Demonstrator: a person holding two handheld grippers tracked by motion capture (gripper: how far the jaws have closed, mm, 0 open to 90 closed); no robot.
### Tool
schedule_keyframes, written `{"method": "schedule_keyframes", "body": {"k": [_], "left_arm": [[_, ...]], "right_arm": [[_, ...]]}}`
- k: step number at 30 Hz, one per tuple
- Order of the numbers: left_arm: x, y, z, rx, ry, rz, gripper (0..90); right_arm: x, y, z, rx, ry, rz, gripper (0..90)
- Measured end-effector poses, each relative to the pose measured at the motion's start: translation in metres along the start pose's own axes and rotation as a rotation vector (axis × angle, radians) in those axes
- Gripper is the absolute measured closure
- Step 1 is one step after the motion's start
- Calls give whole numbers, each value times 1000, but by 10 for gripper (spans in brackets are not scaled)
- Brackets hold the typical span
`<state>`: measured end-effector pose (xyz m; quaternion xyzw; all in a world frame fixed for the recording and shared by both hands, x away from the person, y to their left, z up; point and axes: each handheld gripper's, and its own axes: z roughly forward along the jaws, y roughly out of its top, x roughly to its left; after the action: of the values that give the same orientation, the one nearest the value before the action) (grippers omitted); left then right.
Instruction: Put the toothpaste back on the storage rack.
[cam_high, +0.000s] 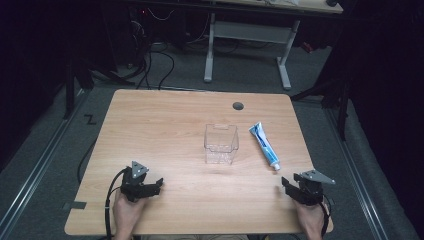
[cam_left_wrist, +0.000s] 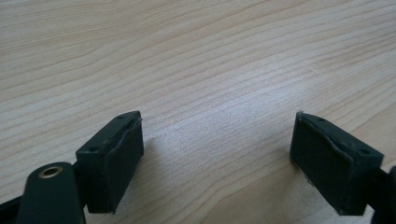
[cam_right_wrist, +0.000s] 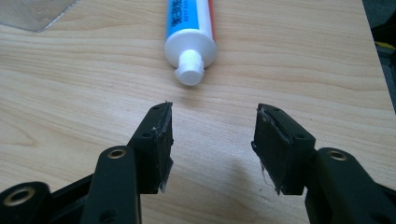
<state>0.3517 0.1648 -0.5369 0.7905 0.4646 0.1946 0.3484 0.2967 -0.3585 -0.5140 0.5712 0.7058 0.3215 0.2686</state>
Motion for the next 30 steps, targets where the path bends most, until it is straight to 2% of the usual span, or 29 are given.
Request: {"method": "schedule_keyframes", "body": {"k": [9,18,22,27,30], "left_arm": [[0,0,0,0,0,0,175],[0,0,0,0,1,-1,178],[0,0,0,-1,2,-2,180],[0,0,0,-1,2,-2,181],[0,0,0,-3,4,-3,185]], "right_arm": [[12,5,-7,-13,54,-25,500],[22,30,-6,-27,85,-65,502],[26,39,-2,-21,90,-87,503],[33,58,9,-10,84,-128,509],[34,67,11,-9,91,-126,510]]}}
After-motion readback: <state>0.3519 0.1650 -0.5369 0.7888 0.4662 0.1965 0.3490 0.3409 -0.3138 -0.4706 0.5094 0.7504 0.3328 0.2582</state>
